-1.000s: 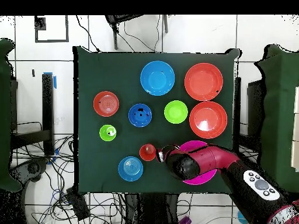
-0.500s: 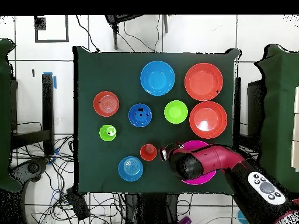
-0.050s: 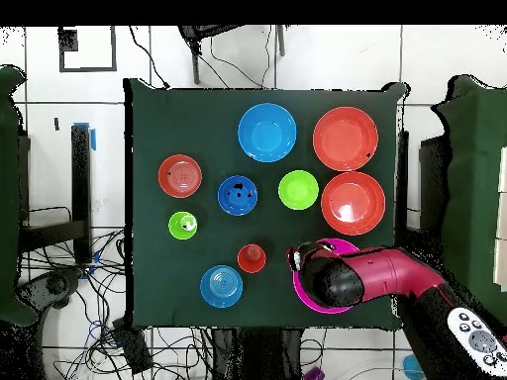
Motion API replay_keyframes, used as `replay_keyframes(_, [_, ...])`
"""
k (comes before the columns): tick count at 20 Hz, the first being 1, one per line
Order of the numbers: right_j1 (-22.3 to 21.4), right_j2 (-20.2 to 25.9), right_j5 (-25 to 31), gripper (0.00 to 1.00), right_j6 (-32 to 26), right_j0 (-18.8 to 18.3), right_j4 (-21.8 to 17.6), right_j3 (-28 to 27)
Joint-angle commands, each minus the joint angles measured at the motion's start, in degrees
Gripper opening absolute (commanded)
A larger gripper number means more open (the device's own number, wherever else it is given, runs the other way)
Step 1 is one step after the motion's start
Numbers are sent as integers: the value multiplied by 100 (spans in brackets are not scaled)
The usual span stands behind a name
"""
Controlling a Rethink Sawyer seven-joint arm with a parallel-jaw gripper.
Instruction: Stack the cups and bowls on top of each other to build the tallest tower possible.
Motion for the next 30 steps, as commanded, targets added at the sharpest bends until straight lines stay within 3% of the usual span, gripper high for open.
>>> replay_keyframes(1, [-457, -115, 473, 100, -185, 370, 5, 236])
replay_keyframes(2, [-606, -193, 551, 100, -128, 401, 24, 244])
replay_keyframes(6, [-487, -481, 503, 100, 283, 576, -10, 113])
replay_keyframes(20, [-153, -1080, 47, 100, 469, 970, -287, -126])
replay_keyframes(24, [169, -1330, -223, 100, 555, 1069, -446, -284])
replay_keyframes(30, [1141, -1640, -556, 100, 481, 1158, -742, -971])
